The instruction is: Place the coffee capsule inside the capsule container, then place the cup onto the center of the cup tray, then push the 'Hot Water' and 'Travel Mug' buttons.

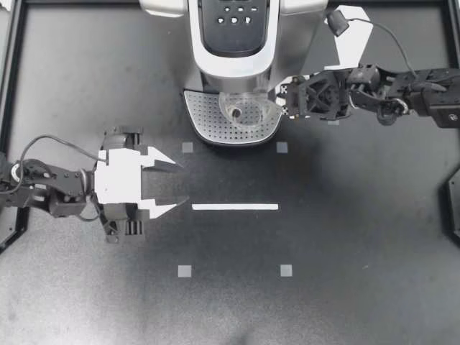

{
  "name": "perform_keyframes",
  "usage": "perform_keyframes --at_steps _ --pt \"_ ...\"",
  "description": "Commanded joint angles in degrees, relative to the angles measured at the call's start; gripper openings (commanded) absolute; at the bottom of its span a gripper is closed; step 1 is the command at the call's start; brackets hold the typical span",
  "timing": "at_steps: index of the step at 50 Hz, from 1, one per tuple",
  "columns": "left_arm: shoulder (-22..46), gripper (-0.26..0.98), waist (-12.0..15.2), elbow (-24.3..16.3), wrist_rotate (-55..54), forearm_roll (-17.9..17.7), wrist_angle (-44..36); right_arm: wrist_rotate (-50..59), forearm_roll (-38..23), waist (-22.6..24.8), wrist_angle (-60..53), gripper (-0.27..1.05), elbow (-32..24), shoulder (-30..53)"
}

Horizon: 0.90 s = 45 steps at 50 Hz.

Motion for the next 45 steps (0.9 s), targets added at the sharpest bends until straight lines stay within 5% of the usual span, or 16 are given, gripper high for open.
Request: perform_keyframes --at_steps 1,20,28,45 --pt "-1.32 0.43 0.0 -0.7 0.0 0.18 -0.18 -0.09 -0.09 0.18 -0.53 0.52 -0.97 -2.02" --pt "-1.93 0.43 0.0 -0.53 -0.7 0.09 0.26 -0.7 -0.53 0.18 0.18 0.52 7.03 -12.92" --pt "-2.11 0.43 0.0 -0.53 -2.72 0.09 0.18 -3.25 -7.65 2.02 0.26 0.52 11.25 -18.9" --pt "-2.2 0.43 0.0 -2.81 -9.4 0.09 -2.55 -13.8 -22.85 15.73 -2.99 0.52 11.78 -22.41"
